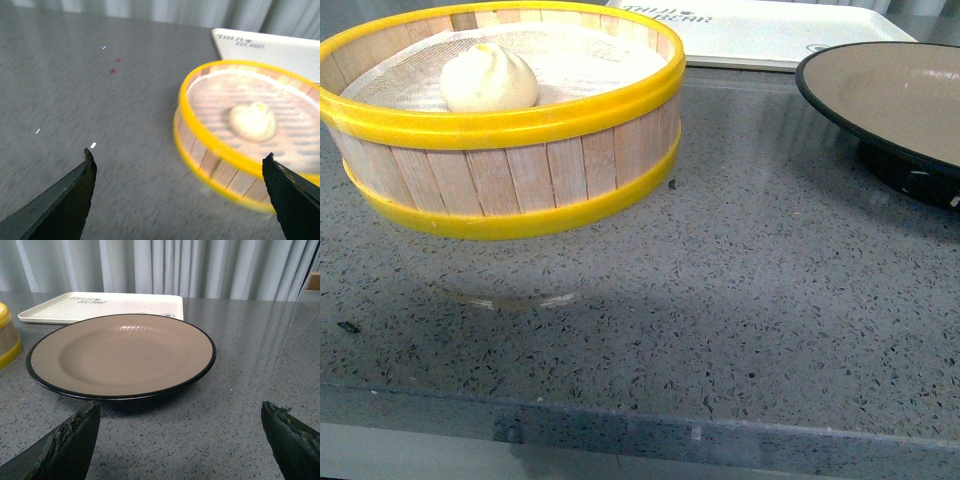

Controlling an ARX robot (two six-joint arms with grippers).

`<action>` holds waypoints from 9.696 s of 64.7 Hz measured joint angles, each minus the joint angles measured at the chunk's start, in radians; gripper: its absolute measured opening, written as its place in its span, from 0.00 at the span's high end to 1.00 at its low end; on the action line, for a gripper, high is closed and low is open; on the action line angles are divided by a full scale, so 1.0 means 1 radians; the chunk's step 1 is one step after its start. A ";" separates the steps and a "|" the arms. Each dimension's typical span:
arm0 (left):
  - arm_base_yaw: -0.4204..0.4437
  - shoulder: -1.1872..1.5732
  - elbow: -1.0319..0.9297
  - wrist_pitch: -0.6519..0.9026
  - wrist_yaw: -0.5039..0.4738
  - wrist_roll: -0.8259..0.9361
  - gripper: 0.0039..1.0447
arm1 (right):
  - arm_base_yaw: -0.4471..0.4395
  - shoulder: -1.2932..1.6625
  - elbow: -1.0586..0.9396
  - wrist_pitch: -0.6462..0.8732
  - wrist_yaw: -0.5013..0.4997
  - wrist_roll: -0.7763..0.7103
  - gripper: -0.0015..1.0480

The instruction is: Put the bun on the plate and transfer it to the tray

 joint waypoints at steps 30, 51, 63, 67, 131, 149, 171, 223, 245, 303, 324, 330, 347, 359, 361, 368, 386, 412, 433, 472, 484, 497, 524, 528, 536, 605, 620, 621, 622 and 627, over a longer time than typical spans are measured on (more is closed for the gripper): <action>-0.193 0.617 0.421 0.014 -0.013 0.098 0.06 | 0.000 0.000 0.000 0.000 0.000 0.000 0.09; -0.232 0.774 0.558 -0.053 -0.072 0.158 0.06 | 0.000 0.000 0.000 0.000 0.000 0.000 0.09; -0.243 0.826 0.597 -0.090 -0.113 0.192 0.06 | 0.000 0.000 0.000 0.000 0.000 0.000 0.09; -0.245 0.833 0.609 -0.111 -0.118 0.201 0.06 | 0.000 0.000 0.000 0.000 0.000 0.000 0.09; -0.310 0.874 0.642 -0.195 -0.145 0.314 0.59 | 0.000 0.000 0.000 0.000 0.000 0.000 0.09; -0.314 0.874 0.652 -0.199 -0.143 0.315 0.96 | 0.000 0.000 0.000 0.000 0.000 0.000 0.09; -0.315 0.871 0.671 -0.219 -0.128 0.313 0.97 | 0.000 0.000 0.000 0.000 0.000 0.000 0.09; -0.545 0.916 1.044 -0.309 -0.082 0.268 0.97 | 0.000 0.000 0.000 0.000 0.000 0.000 0.09; -0.768 1.112 1.205 -0.275 -0.099 0.268 0.97 | 0.000 0.000 0.000 0.000 0.000 0.000 0.09; -0.794 1.424 1.361 -0.275 -0.146 0.422 0.97 | 0.000 0.000 0.000 0.000 0.000 0.000 0.09; -0.793 1.443 1.361 -0.295 -0.162 0.466 0.97 | 0.000 0.000 0.000 0.000 0.000 0.000 0.09; -0.793 1.444 1.364 -0.307 -0.166 0.470 0.97 | 0.000 0.000 0.000 0.000 0.000 0.000 0.09; -0.793 1.447 1.413 -0.337 -0.152 0.462 0.61 | 0.000 0.000 0.000 0.000 0.000 0.000 0.09; -0.794 1.443 1.460 -0.359 -0.138 0.425 0.30 | 0.000 0.000 0.000 0.000 0.000 0.000 0.09; -0.792 1.439 1.463 -0.359 -0.131 0.414 0.25 | 0.000 0.000 0.000 0.000 0.000 0.000 0.09; -0.779 1.403 1.457 -0.343 -0.100 0.380 0.08 | 0.000 0.000 0.000 0.000 0.000 0.000 0.09; -0.637 1.017 1.189 -0.189 -0.109 0.354 0.06 | 0.000 0.000 0.000 0.000 0.000 0.000 0.09; -0.317 0.359 0.607 -0.243 -0.006 0.338 0.06 | 0.000 0.000 0.000 0.000 0.000 0.000 0.09; -0.003 0.048 0.135 0.092 -0.064 0.089 0.48 | 0.000 0.000 0.000 0.000 0.000 0.000 0.09; 0.108 -0.195 -0.242 0.195 0.039 0.054 0.96 | 0.000 0.000 0.000 0.000 0.000 0.000 0.09; 0.108 -0.254 -0.289 0.193 0.039 0.053 0.96 | 0.000 0.000 0.000 0.000 0.000 0.000 0.09; 0.108 -0.322 -0.334 0.168 0.039 0.053 0.96 | 0.000 0.000 0.000 0.000 0.000 0.000 0.09; 0.108 -0.441 -0.385 0.113 0.040 0.053 0.96 | 0.000 0.000 0.000 0.000 0.000 0.000 0.09; 0.108 -0.454 -0.385 0.113 0.038 0.051 0.96 | 0.000 0.000 0.000 0.000 0.000 0.000 0.09; 0.108 -0.587 -0.385 -0.050 0.041 0.051 0.96 | 0.000 0.000 0.000 0.000 0.000 0.000 0.09; 0.108 -0.640 -0.385 -0.075 0.040 0.050 0.06 | -0.270 0.639 0.288 0.285 -0.090 0.211 0.09; 0.108 -0.640 -0.385 -0.075 0.040 0.050 0.06 | -0.372 1.027 0.433 0.279 -0.428 0.748 0.09; 0.108 -0.640 -0.385 -0.075 0.040 0.050 0.06 | -0.371 1.035 0.436 0.279 -0.430 0.764 0.09; 0.108 -0.640 -0.385 -0.075 0.040 0.050 0.06 | -0.367 1.049 0.438 0.280 -0.440 0.796 0.09; 0.108 -0.640 -0.385 -0.075 0.039 0.050 0.06 | -0.349 1.095 0.441 0.285 -0.461 0.892 0.09</action>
